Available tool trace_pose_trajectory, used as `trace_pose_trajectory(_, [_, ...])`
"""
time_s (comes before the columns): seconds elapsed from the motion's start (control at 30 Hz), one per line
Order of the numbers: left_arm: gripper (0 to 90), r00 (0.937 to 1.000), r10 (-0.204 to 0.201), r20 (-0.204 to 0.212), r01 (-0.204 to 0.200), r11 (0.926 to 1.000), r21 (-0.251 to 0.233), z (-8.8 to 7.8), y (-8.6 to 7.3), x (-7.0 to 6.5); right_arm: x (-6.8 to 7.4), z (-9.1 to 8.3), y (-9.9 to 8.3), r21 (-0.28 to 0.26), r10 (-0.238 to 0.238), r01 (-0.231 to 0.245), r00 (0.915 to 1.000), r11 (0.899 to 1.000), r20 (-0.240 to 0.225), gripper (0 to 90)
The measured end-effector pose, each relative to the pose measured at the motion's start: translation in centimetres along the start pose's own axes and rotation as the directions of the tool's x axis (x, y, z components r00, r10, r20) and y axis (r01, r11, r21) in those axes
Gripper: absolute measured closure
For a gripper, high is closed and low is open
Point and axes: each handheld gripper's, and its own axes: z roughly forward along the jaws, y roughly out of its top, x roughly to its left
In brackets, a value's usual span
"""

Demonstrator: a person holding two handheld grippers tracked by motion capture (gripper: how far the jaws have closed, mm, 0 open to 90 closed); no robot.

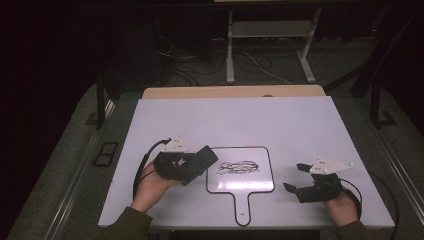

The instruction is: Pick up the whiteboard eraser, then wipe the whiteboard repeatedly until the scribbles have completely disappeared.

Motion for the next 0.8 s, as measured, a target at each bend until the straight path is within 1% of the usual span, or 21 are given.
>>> trace_pose_trajectory(0.17, [39.2, 1.0000, 0.008, -0.001, -0.008, 1.0000, -0.004, 0.1, 0.5, 0.3, 0.0, 0.0, 0.0, 0.001, -0.001, 0.001, 1.0000, 1.000, 0.000, 15.0])
trace_pose_trajectory(0.2, [39.2, 1.0000, 0.003, -0.001, -0.003, 1.0000, -0.007, 0.2, 0.5, 0.3, 0.0, 0.0, 0.0, 0.001, 0.000, 0.000, 1.0000, 1.000, 0.001, 15.0])
trace_pose_trajectory(0.3, [39.2, 1.0000, 0.009, 0.001, -0.009, 0.9999, -0.006, 0.3, 0.8, 0.5, 0.0, 0.0, 0.0, 0.000, 0.001, -0.001, 1.0000, 1.000, 0.002, 15.0])
trace_pose_trajectory(0.33, [39.2, 1.0000, 0.005, 0.000, -0.005, 0.9999, -0.011, 0.4, 0.8, 0.5, 0.0, 0.0, 0.0, 0.000, 0.001, -0.001, 1.0000, 1.000, 0.002, 15.0])
trace_pose_trajectory(0.37, [39.2, 0.9999, 0.012, 0.000, -0.012, 0.9999, -0.007, 0.4, 0.9, 0.5, 0.0, 0.0, 0.0, -0.001, 0.001, -0.001, 1.0000, 1.000, 0.003, 15.0])
trace_pose_trajectory(0.53, [39.2, 0.9999, 0.011, 0.001, -0.011, 0.9999, -0.009, 0.8, 1.2, 0.7, -0.1, 0.0, 0.0, -0.001, -0.001, 0.001, 1.0000, 1.000, 0.003, 15.0])
trace_pose_trajectory(0.8, [39.2, 0.9996, 0.026, 0.007, -0.026, 0.9996, -0.005, 1.7, 2.1, 1.0, -0.1, 0.0, 0.0, 0.002, 0.003, -0.003, 1.0000, 1.000, 0.003, 15.0])
